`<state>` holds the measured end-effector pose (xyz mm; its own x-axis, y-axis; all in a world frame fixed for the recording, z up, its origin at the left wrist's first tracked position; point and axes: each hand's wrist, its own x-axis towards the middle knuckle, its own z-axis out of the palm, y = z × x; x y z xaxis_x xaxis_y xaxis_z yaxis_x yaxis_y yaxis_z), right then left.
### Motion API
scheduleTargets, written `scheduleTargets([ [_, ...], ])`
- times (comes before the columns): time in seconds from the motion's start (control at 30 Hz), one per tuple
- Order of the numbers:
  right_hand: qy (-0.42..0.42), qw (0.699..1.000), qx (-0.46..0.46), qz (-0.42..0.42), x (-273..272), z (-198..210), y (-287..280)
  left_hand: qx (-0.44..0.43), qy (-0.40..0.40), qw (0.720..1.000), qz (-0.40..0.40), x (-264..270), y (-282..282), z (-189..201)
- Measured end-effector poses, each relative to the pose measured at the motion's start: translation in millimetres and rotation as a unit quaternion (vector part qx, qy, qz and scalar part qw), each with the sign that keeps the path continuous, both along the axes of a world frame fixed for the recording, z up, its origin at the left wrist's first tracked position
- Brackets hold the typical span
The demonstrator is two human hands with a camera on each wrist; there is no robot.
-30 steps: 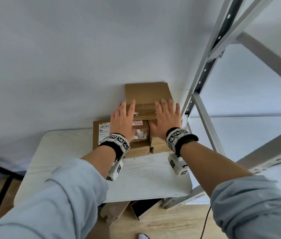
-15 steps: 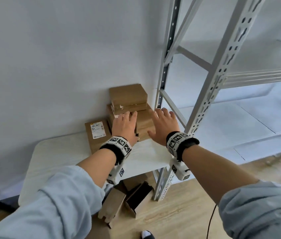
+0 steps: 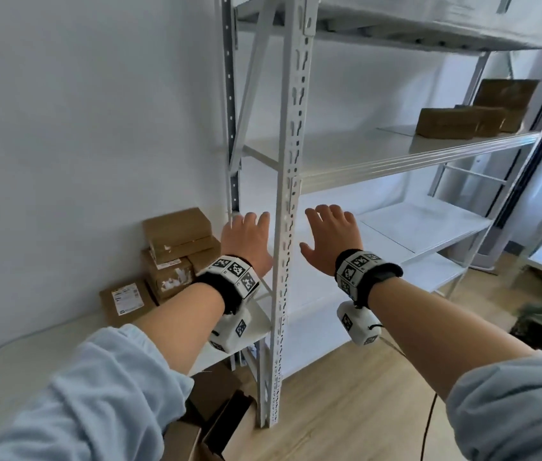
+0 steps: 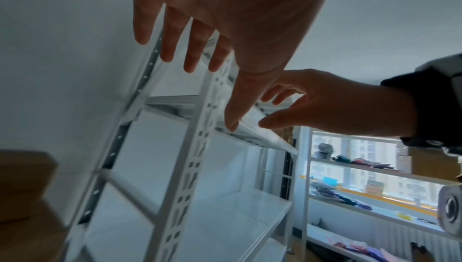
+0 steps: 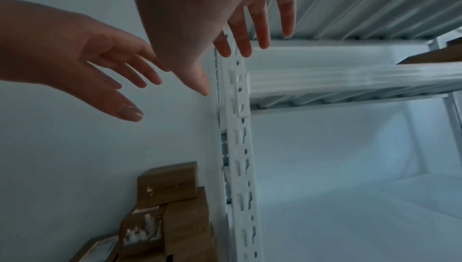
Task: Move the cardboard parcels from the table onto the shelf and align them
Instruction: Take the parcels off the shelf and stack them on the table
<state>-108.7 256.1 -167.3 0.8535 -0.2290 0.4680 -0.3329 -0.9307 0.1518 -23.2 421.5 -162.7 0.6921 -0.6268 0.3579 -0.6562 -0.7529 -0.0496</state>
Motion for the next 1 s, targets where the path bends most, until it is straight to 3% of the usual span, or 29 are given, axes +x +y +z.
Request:
scheduleTargets([
  [0.3,-0.03,0.998,-0.016,-0.055,-110,32,-107,-0.048,-0.011,0.997,-0.058,-96,-121,34],
  [0.6,-0.045,0.995,-0.008,-0.086,-208,46,-250,-0.061,-0.011,0.994,-0.094,-172,-266,58],
  [0.8,-0.068,0.992,0.0,-0.105,-225,54,-337,-0.053,-0.019,0.992,-0.109,-181,-352,63],
  [1.0,-0.101,0.987,0.01,-0.125,-204,53,-422,-0.055,-0.024,0.99,-0.128,-155,-440,63],
])
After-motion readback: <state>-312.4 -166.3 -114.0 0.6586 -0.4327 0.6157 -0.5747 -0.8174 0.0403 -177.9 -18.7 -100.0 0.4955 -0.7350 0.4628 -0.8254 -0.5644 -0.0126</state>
